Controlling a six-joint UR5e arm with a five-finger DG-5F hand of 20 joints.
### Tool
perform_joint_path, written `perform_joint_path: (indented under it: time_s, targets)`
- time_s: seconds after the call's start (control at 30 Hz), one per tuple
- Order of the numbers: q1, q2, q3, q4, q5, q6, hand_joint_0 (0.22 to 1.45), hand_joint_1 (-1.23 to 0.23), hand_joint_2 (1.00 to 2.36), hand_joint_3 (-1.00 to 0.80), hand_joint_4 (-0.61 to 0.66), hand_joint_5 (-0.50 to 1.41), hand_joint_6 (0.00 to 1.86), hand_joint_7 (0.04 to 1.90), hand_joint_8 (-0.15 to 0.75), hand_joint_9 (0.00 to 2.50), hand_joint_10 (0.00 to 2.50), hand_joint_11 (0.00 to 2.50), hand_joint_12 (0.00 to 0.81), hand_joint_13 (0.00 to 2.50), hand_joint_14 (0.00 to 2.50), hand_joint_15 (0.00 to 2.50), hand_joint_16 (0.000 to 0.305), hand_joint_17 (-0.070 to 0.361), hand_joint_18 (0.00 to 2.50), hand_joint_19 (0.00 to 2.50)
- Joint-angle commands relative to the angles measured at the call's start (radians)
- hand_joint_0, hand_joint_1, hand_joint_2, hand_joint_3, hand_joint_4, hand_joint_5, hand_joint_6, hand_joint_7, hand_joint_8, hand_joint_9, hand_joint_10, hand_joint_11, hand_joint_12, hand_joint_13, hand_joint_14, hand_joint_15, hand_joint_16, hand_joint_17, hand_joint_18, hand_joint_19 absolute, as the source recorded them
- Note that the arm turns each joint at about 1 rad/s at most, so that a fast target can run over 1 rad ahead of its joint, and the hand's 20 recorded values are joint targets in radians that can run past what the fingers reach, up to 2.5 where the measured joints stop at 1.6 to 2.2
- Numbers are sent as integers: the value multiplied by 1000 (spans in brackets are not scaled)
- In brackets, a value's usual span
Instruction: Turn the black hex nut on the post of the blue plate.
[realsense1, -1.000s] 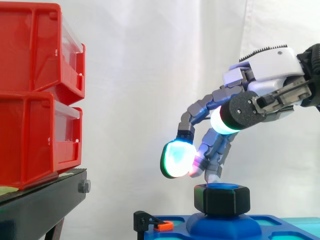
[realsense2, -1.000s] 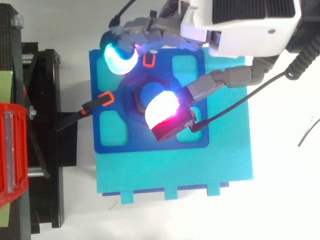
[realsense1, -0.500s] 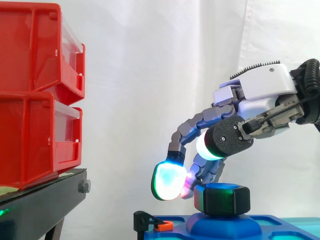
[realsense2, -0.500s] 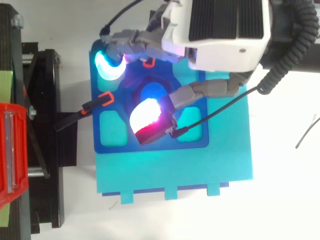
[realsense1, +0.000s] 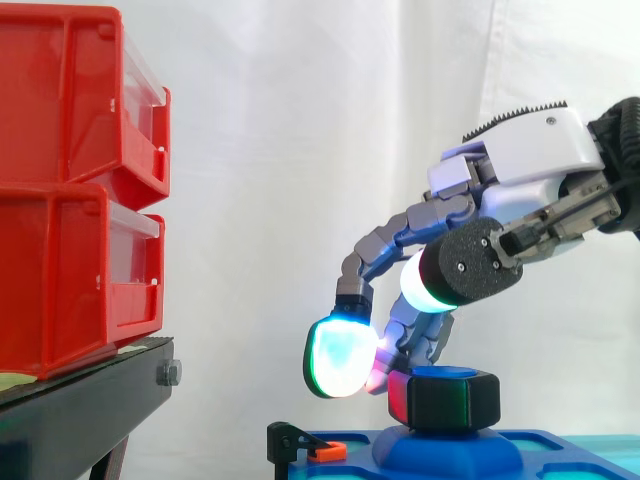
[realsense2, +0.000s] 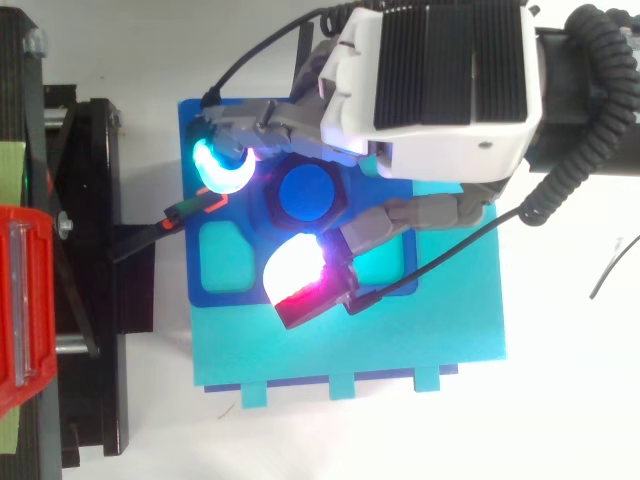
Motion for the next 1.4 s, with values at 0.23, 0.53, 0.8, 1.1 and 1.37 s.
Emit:
perform_joint_path:
  time_s: [0.23,0.53,0.8,1.1,1.37]
  targets:
    - [9,-1,14,-27,0,-3,502,-421,1001,-486,304,-139,503,810,335,840,1,87,389,1010,11,282,60,135,789,361]
    - [13,1,14,-46,0,-17,503,-420,1001,-487,303,-137,503,808,333,842,2,87,389,1009,11,282,60,134,792,368]
    - [15,1,14,-69,0,-26,503,-419,1001,-485,302,-136,503,807,336,847,0,89,387,1013,11,283,60,135,793,360]
    - [15,1,25,-79,-4,-55,504,-419,1000,-487,305,-135,503,809,333,848,3,83,387,1016,11,281,60,134,794,360]
    - [15,1,26,-82,-4,-69,503,-419,1001,-488,290,-141,503,806,332,840,3,86,392,990,11,278,60,135,796,351]
